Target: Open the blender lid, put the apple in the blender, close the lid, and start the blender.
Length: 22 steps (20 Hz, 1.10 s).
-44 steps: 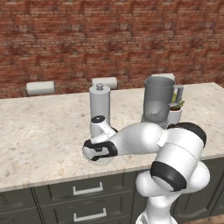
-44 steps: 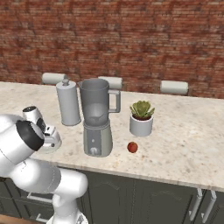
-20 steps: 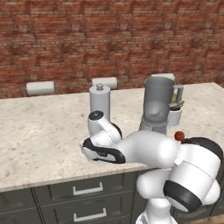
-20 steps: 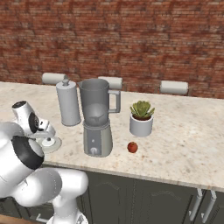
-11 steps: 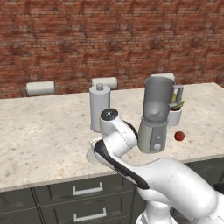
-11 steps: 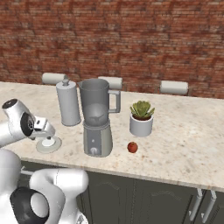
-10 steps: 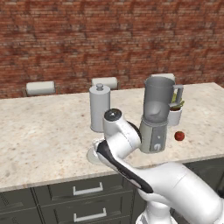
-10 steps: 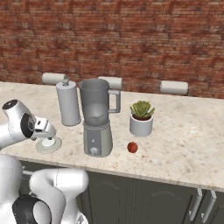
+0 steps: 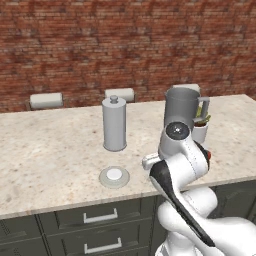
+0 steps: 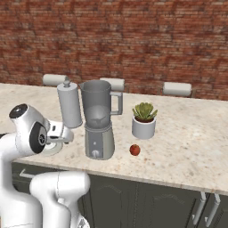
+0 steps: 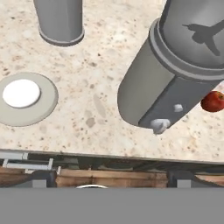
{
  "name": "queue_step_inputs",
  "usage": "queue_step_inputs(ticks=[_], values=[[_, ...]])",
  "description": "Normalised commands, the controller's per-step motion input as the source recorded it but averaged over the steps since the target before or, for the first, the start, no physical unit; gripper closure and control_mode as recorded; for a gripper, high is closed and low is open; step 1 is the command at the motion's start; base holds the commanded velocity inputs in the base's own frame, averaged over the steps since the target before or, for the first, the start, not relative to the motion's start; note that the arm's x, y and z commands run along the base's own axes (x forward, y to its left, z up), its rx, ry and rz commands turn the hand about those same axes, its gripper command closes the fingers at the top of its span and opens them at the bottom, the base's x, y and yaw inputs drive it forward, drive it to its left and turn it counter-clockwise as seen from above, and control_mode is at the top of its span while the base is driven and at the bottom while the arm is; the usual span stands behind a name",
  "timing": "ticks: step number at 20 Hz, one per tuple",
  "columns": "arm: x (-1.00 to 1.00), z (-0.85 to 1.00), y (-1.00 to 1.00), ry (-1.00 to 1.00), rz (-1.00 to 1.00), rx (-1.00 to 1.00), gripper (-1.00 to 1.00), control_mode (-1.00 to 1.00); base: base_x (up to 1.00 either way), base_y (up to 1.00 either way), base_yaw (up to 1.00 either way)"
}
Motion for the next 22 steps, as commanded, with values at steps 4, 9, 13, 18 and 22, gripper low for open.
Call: queue_step_inputs(ticks=[4,9,13,18,22], values=[[-0.32,0.42,-1.0,-0.1,0.0,0.0,-1.0,-1.0,0.0,0.0,0.0],[-0.3,0.18,-1.0,-0.09,0.0,0.02,-1.0,-1.0,0.0,0.0,0.0],[-0.18,-0.04,-1.0,-0.09,0.0,0.1,-1.0,-1.0,0.0,0.0,0.0],[0.0,-0.37,-1.0,-0.01,0.0,0.14,-1.0,-1.0,0.0,0.0,0.0],[0.11,-0.48,-0.97,0.0,0.0,0.12,-1.0,-1.0,0.0,0.0,0.0]])
